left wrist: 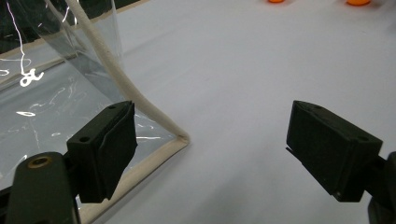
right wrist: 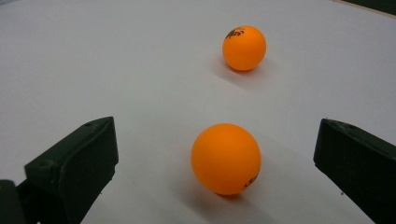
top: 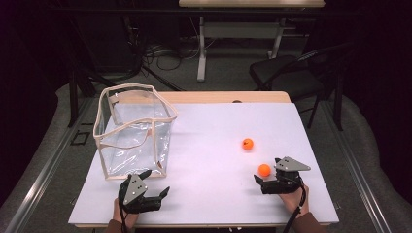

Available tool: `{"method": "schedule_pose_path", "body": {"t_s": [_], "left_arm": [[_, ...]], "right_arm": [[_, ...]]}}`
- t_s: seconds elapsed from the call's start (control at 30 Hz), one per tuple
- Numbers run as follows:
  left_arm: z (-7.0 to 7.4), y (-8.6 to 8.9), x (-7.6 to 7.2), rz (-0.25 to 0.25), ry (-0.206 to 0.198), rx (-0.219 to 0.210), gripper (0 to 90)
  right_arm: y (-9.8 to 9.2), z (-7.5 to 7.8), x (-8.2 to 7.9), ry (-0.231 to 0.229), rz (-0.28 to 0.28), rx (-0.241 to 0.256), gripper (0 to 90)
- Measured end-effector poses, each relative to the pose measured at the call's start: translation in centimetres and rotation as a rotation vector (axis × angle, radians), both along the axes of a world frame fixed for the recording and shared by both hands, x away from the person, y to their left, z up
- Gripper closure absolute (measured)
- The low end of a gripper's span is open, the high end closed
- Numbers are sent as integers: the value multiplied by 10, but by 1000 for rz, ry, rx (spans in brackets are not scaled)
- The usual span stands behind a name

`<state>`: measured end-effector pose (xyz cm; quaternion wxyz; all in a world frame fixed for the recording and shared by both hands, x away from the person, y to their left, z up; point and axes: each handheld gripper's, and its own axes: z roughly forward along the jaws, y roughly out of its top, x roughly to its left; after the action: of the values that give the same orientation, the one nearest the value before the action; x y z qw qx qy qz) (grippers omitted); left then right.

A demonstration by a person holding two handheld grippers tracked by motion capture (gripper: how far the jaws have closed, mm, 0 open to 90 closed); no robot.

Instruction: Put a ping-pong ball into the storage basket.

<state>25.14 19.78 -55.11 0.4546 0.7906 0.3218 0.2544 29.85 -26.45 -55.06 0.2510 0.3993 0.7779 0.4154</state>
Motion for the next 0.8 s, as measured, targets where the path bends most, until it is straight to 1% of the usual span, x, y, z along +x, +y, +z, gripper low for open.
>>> {"method": "schedule_pose_path", "body": {"t_s": [0.1,0.17,0.37,0.57,0.8], "left_arm": [[0,0,0,-2,1,1,160],[0,0,0,-3,2,2,160],[0,0,0,-1,2,0,160],[0,0,0,-2,2,1,160],[0,0,1,-1,3,-2,160]], "right_arm": [[1,0,3,0,2,-1,0],[1,-1,7,10,2,0,0],[2,-4,14,30,1,1,0],[2,-7,18,46,0,-4,0],[3,-10,21,75,0,-3,0]]}}
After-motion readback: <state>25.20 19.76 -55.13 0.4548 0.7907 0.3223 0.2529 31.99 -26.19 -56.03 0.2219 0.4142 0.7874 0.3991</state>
